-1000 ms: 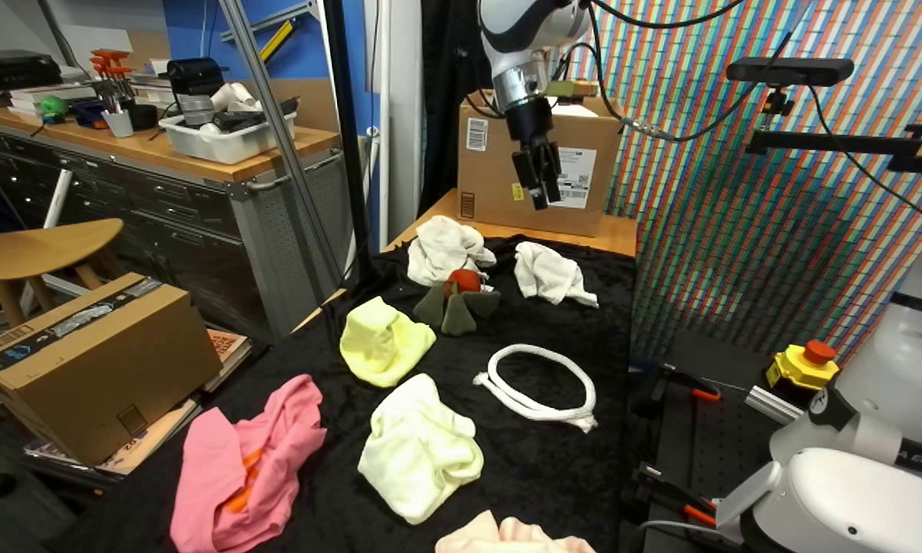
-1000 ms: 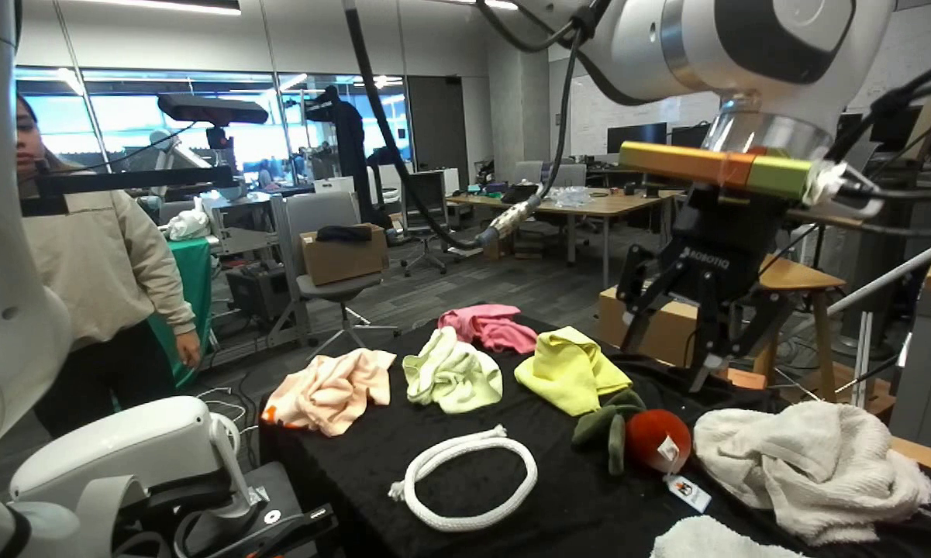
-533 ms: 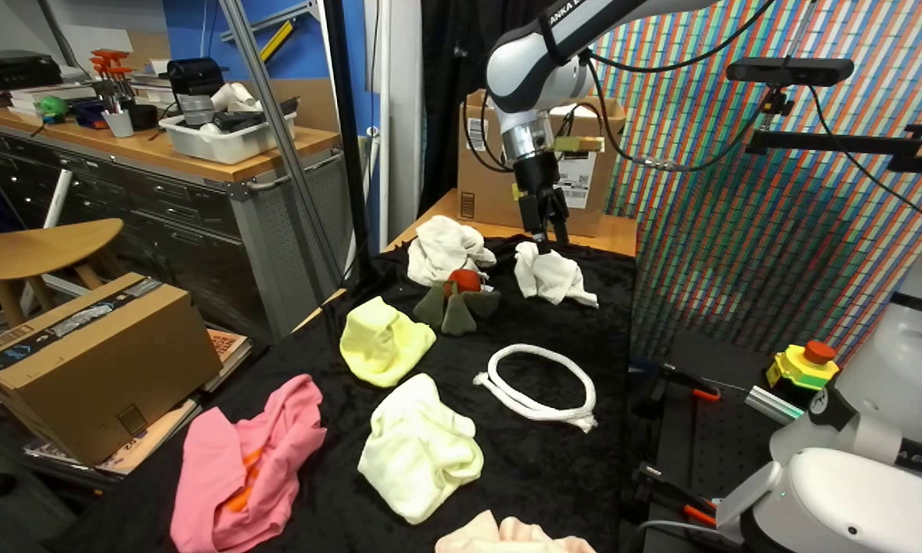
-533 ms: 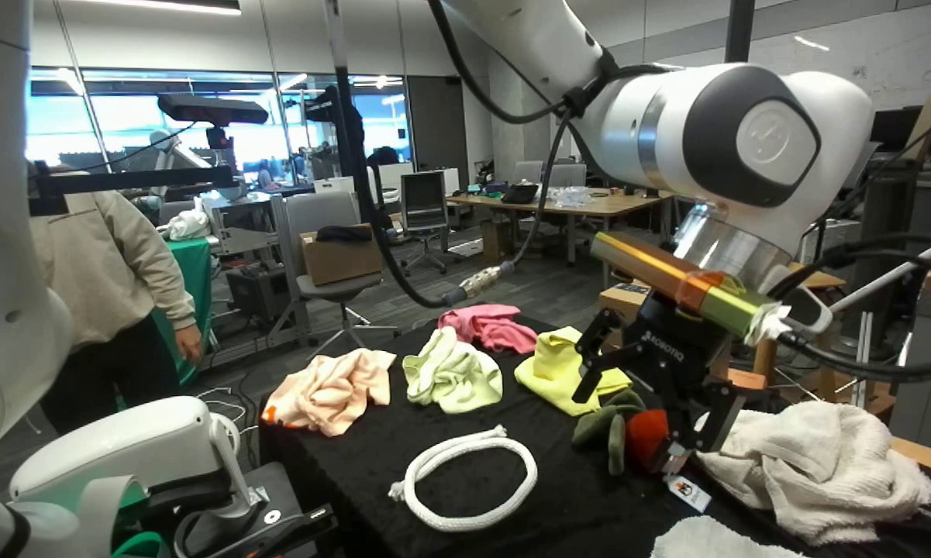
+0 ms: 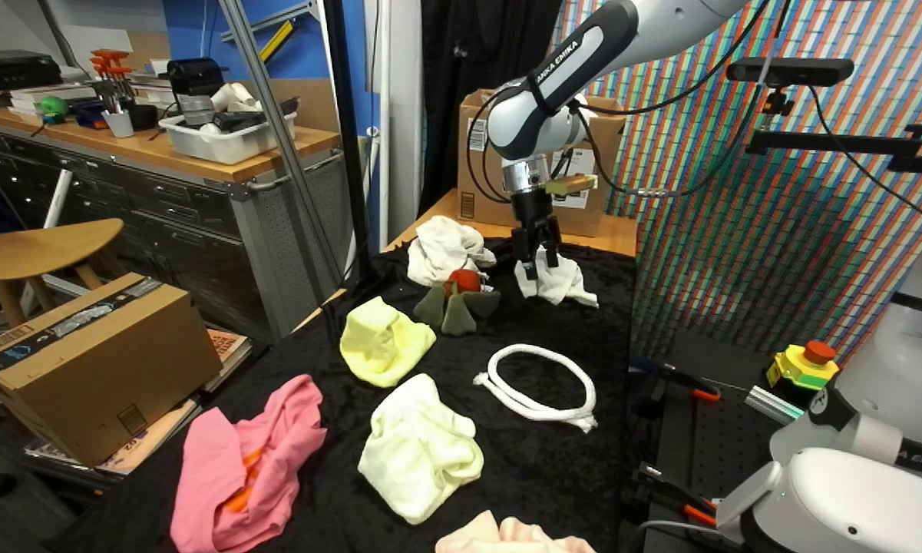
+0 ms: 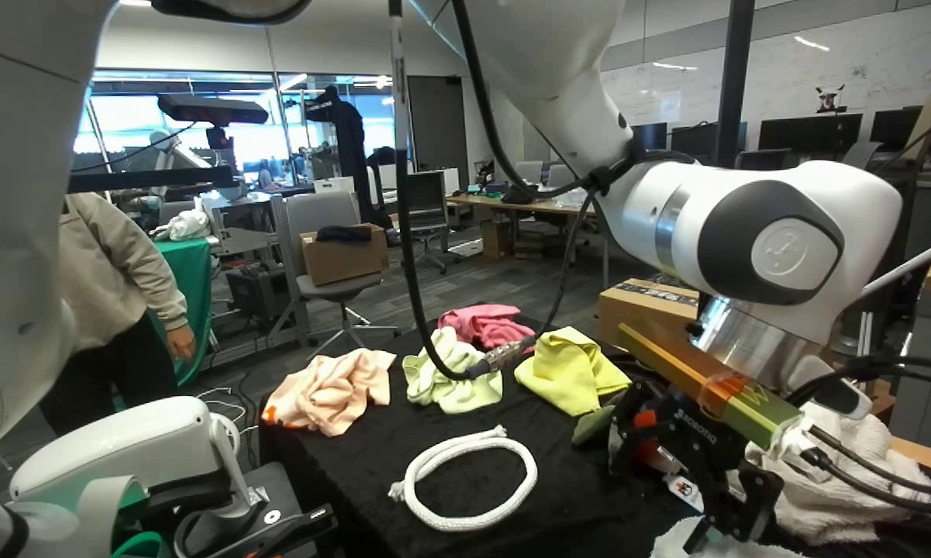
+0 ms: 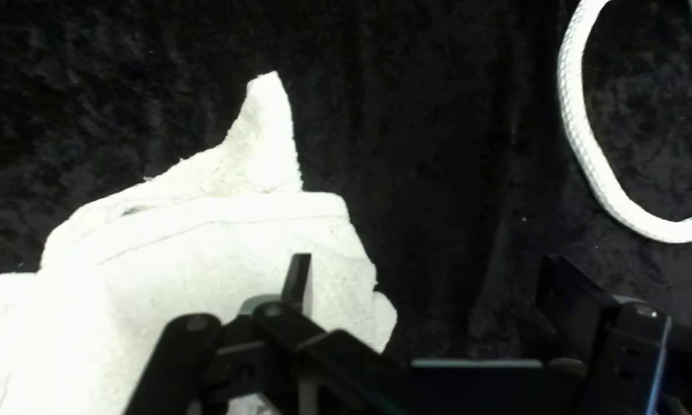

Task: Put all the object in the right back

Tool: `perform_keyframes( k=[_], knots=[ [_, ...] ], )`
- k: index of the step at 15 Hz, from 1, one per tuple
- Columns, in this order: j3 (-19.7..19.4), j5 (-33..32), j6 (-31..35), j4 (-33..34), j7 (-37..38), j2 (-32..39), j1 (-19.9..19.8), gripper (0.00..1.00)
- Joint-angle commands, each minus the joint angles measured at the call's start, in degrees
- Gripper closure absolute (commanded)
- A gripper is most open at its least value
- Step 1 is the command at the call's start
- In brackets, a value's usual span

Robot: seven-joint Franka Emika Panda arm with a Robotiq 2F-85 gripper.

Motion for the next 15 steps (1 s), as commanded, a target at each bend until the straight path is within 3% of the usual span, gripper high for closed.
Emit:
perform_keyframes(
  k=[1, 6, 15],
  knots=[
    [-1.4, -2.3, 2.8, 1.4, 1.8, 1.6, -0.8, 0.00],
    [-3.0, -6.1, 5.1, 1.7, 3.2, 2.2, -1.3, 0.00],
    [-2.3, -6.6, 8.1, 4.8, 3.7, 6.6, -1.5, 0.00]
  ],
)
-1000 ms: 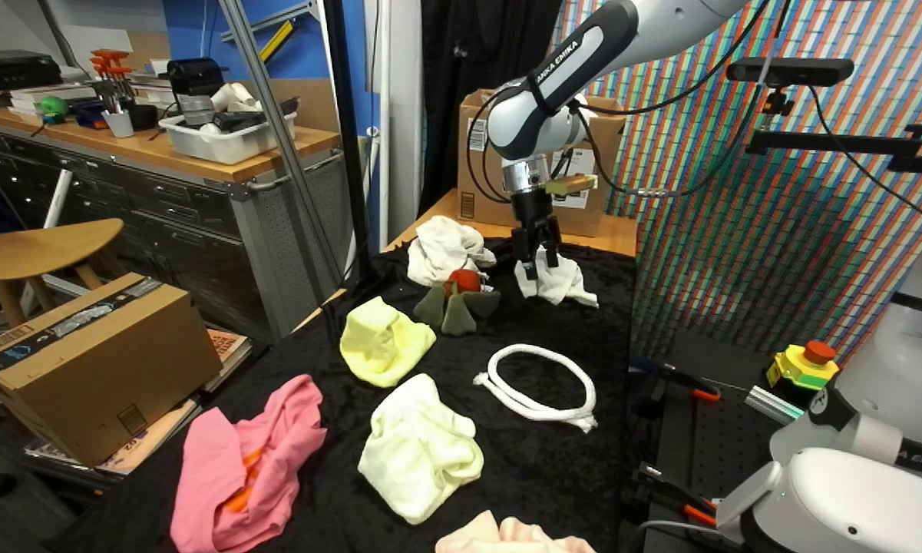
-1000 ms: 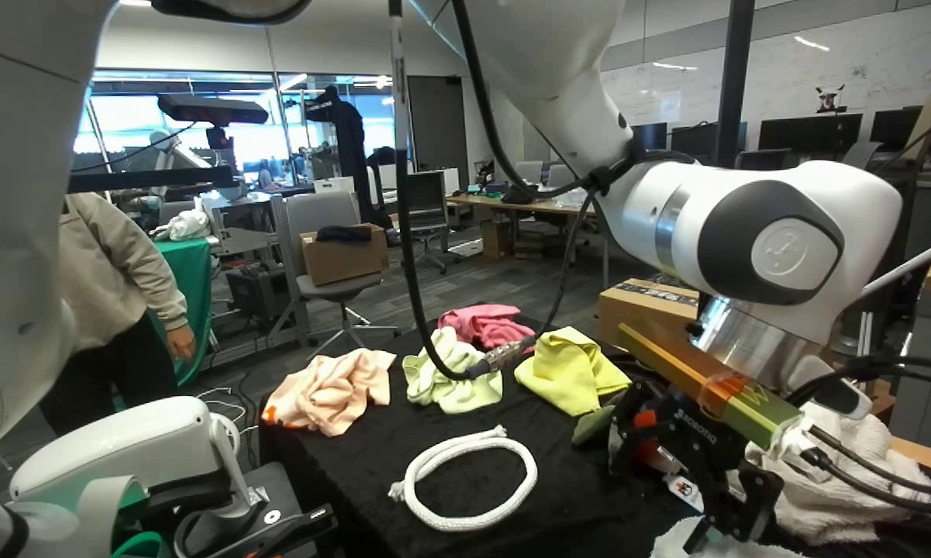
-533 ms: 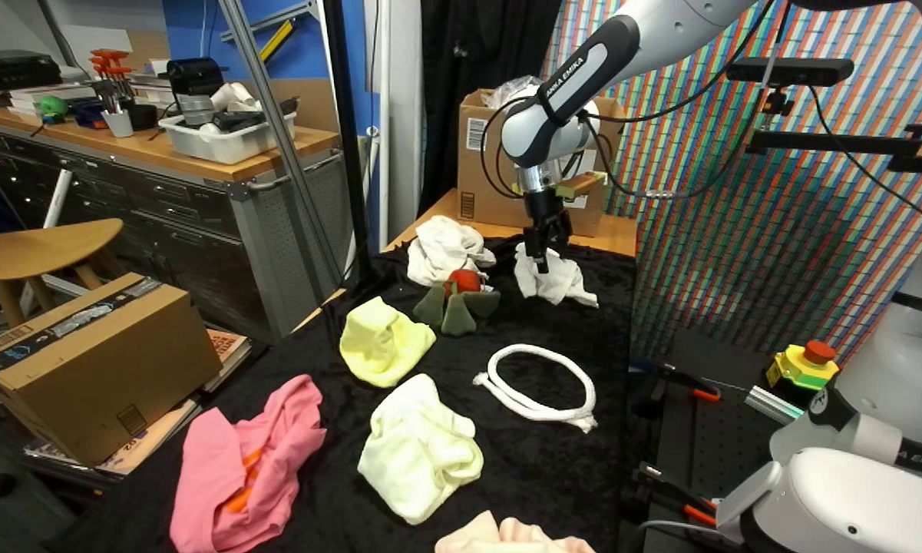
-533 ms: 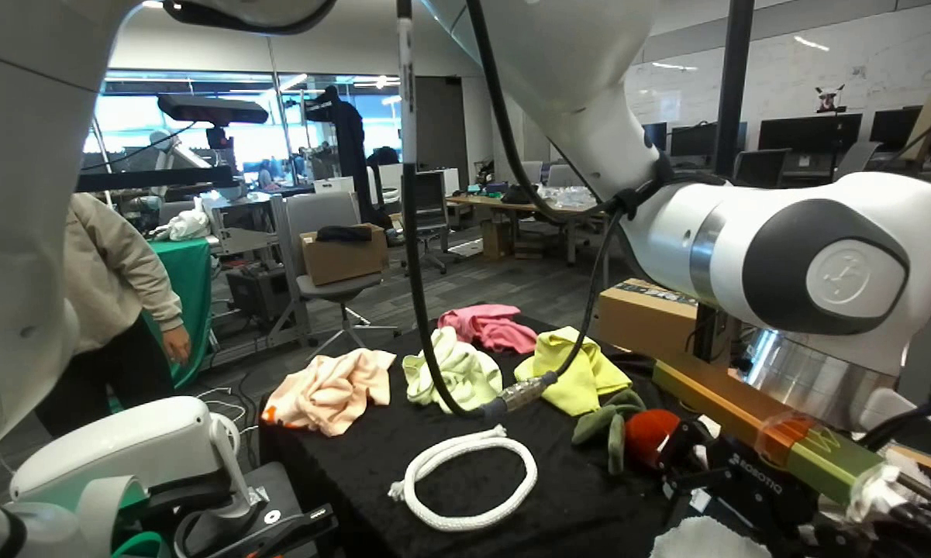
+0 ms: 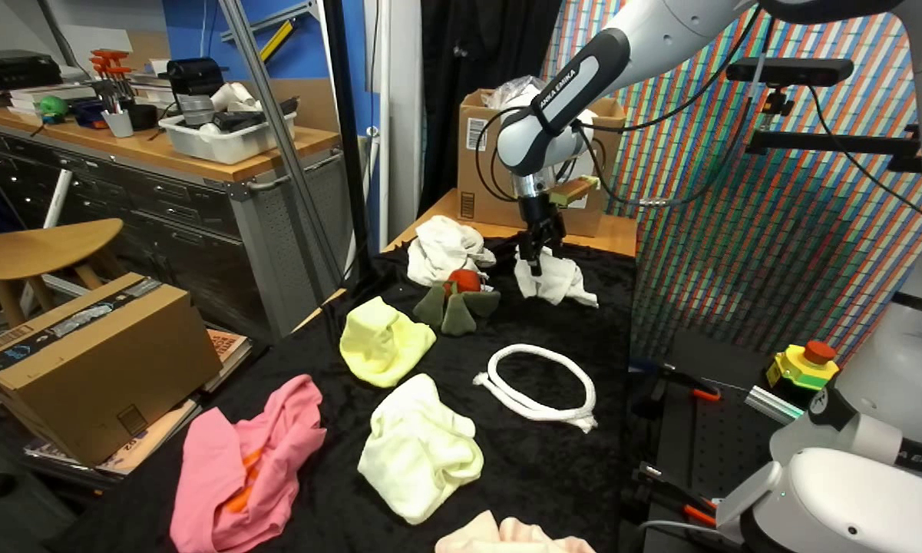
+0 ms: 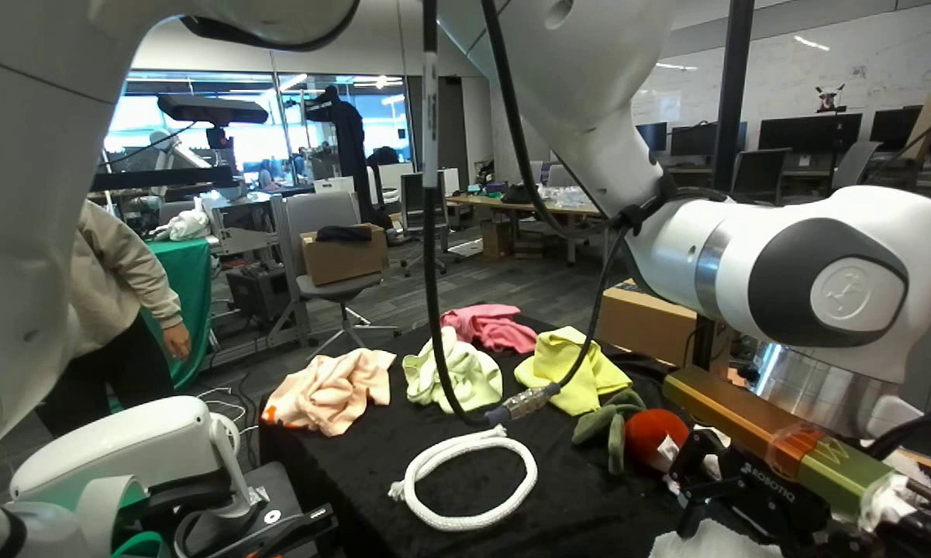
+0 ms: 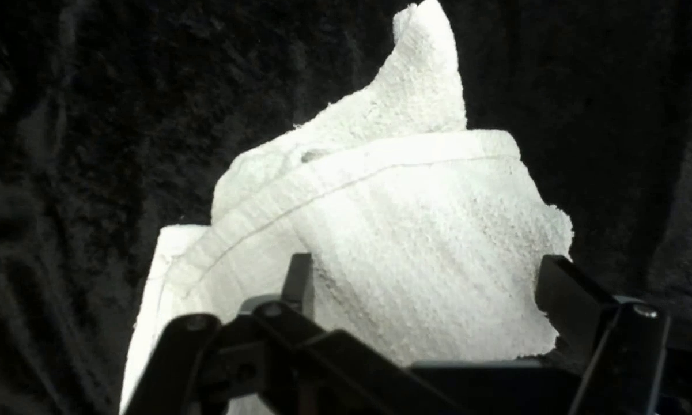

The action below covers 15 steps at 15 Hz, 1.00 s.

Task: Put all the object in the right back

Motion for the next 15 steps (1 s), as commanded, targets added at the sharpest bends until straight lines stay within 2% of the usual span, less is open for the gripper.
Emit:
perform_keyframes(
  k=[1, 2, 3, 4, 5, 6, 12, 14, 15],
  knots=[
    [0.5, -0.7, 0.8, 2.6, 1.0, 2.6, -0.3, 0.00],
    [0.6, -0.8, 0.8, 2.9, 0.7, 3.1, -0.4, 0.00],
    [0.6, -0.6, 0.6, 3.1, 0.6, 3.3, -0.5, 0.25],
    [0.8, -0.6, 0.1, 3.1, 0.2, 3.4, -0.6, 0.27],
    [1.1, -0.2, -0.1, 3.3, -0.4, 3.6, -0.9, 0.35],
    [1.2, 0.0, -0.4, 3.3, -0.6, 3.5, -0.9, 0.45],
    [1.8, 0.5, -2.0, 3.8, -1.8, 2.5, -1.3, 0.93],
    [2.1, 0.9, -2.6, 3.6, -3.0, 1.3, -1.7, 1.00],
    [2.4, 1.4, -2.8, 3.7, -3.6, 0.6, -2.0, 0.98]
  ],
)
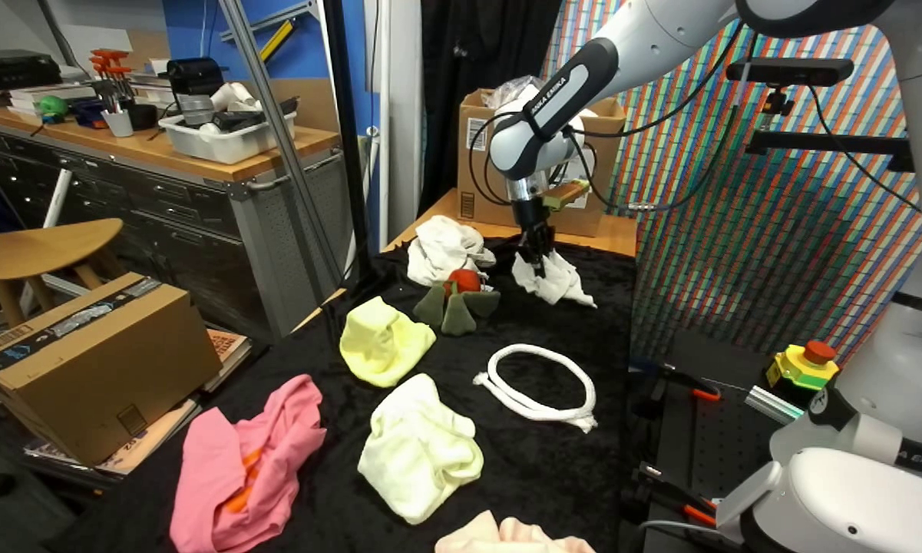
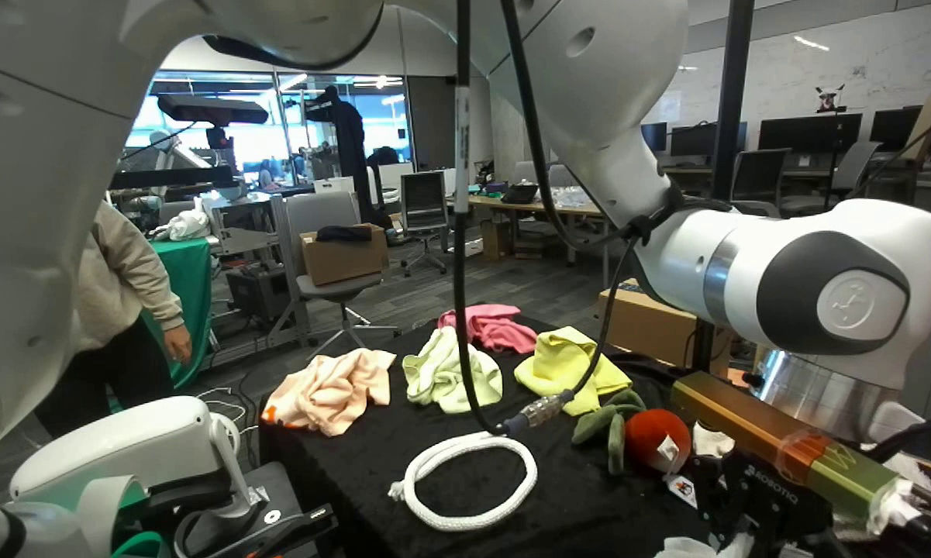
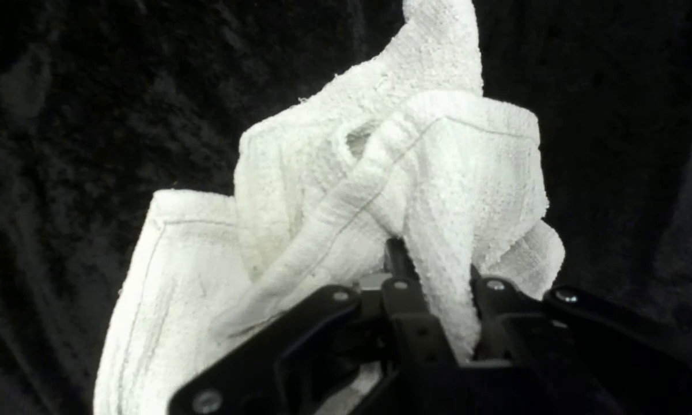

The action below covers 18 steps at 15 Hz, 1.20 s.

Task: Put all the object in the right back

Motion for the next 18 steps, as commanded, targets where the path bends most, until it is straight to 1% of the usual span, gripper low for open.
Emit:
perform_keyframes(
  k=[1, 2, 3, 6, 10, 12, 18],
  knots=[
    [1.5, 1.5, -1.9, 0.4, -2.8, -2.7, -1.7, 0.95],
    [1.6, 1.8, -1.8, 0.3, -3.1, -3.4, -1.8, 0.96],
    [1.7, 2.0, -1.4, 0.2, -3.1, -4.1, -1.8, 0.95],
    [1.8, 3.3, -0.4, 0.0, -2.4, -6.9, -1.7, 0.94],
    [2.0, 5.6, 1.0, 1.7, 0.8, -10.2, -0.4, 0.94],
    [2.2, 6.2, 2.0, 3.9, 4.3, -10.4, 0.9, 0.94],
    [2.8, 5.3, 5.5, 10.2, 17.1, -9.1, 5.9, 0.94]
  ],
)
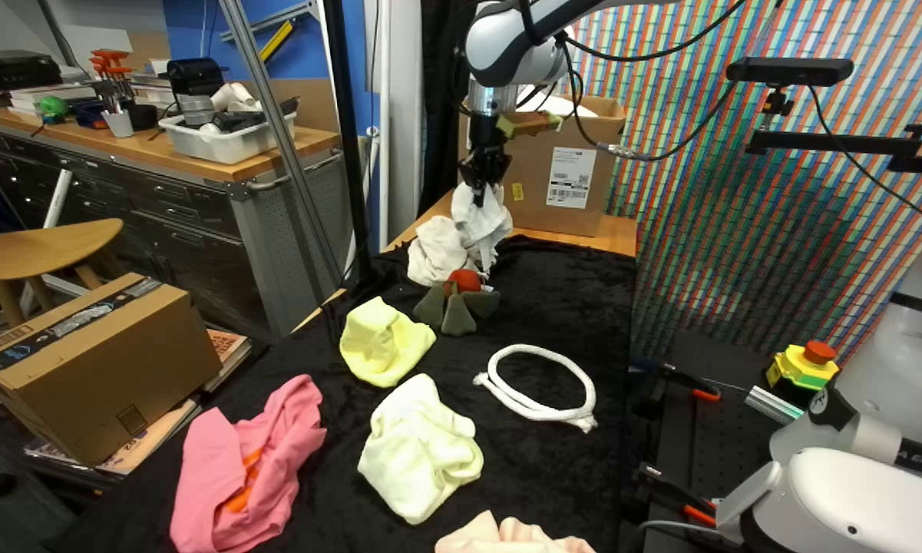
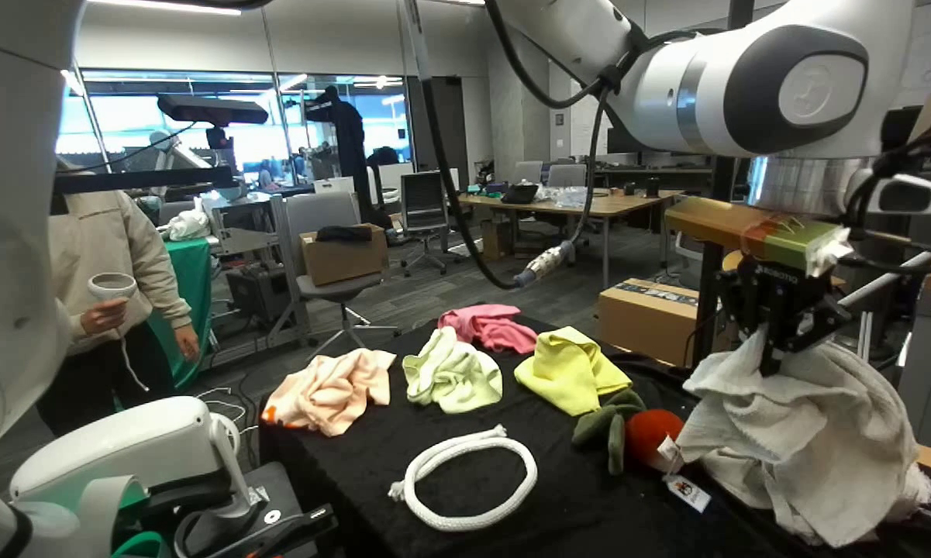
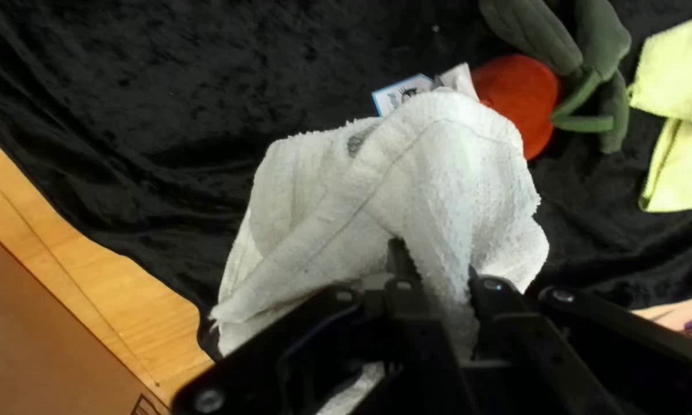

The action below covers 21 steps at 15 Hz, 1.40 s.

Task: Put all the object in the right back

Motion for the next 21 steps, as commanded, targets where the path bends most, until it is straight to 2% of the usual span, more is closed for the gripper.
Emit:
perform_keyframes(
  k=[1, 5, 10, 11, 12, 13, 20, 21],
  knots=[
    [0.2, -0.5, 1.9, 3.9, 6.8, 1.3, 3.1, 0.94],
    [0.2, -1.9, 1.9, 5.7, 10.8, 2.7, 5.7, 0.95],
    [0.3, -1.8, 1.0, 5.6, 11.4, 3.3, 6.3, 0.94],
    [0.0, -2.2, 0.9, 5.3, 11.6, 3.4, 6.4, 0.66],
    [0.0, -2.2, 0.6, 5.2, 11.4, 3.3, 6.3, 0.64],
    [-0.2, -2.6, 0.5, 4.9, 11.6, 3.4, 6.3, 0.58],
    [-0.9, -4.6, -2.6, 4.1, 10.9, 2.8, 6.0, 0.01],
    [-1.0, -5.2, -3.5, 3.6, 10.7, 2.4, 6.0, 0.00]
  ],
)
